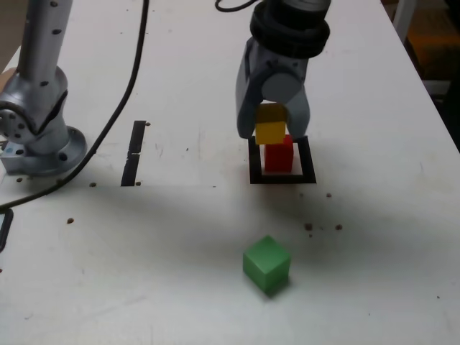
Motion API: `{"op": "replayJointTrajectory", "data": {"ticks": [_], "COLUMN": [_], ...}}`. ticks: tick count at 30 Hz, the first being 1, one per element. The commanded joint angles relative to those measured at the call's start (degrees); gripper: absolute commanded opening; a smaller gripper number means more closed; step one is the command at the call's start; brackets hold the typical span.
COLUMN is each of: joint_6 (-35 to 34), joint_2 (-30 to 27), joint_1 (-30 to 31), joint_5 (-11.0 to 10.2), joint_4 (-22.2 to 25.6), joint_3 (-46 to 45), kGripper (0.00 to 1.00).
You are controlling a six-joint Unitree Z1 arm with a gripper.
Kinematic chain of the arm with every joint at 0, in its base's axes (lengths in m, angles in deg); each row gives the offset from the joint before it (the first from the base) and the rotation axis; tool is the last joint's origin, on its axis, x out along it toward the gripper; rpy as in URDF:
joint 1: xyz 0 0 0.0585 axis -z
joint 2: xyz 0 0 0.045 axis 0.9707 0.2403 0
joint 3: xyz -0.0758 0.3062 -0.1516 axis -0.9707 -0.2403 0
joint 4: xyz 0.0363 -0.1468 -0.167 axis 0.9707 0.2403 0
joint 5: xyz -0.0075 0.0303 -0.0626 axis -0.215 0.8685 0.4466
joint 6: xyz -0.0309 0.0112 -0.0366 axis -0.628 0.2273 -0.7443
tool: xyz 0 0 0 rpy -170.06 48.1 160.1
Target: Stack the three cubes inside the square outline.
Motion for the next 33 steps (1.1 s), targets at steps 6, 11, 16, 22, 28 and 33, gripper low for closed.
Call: {"op": "replayJointTrajectory", "data": {"ticks": [6, 11, 16, 22, 28, 33], "joint_6": [1.5, 2.1, 2.7, 3.3, 3.5, 3.6], "joint_2": [1.9, 2.7, 3.3, 4.1, 4.4, 4.5], "joint_1": [-1.3, -2.1, -2.8, -3.0, -3.0, -3.0], "joint_5": [0.1, 0.3, 0.4, 0.9, 1.2, 1.1], "joint_4": [0.1, 0.0, -0.1, -0.5, -0.8, -1.2], "joint_3": [1.8, 1.9, 1.9, 2.0, 2.1, 2.1], "kGripper": [0.24, 0.24, 0.24, 0.24, 0.25, 0.29]}}
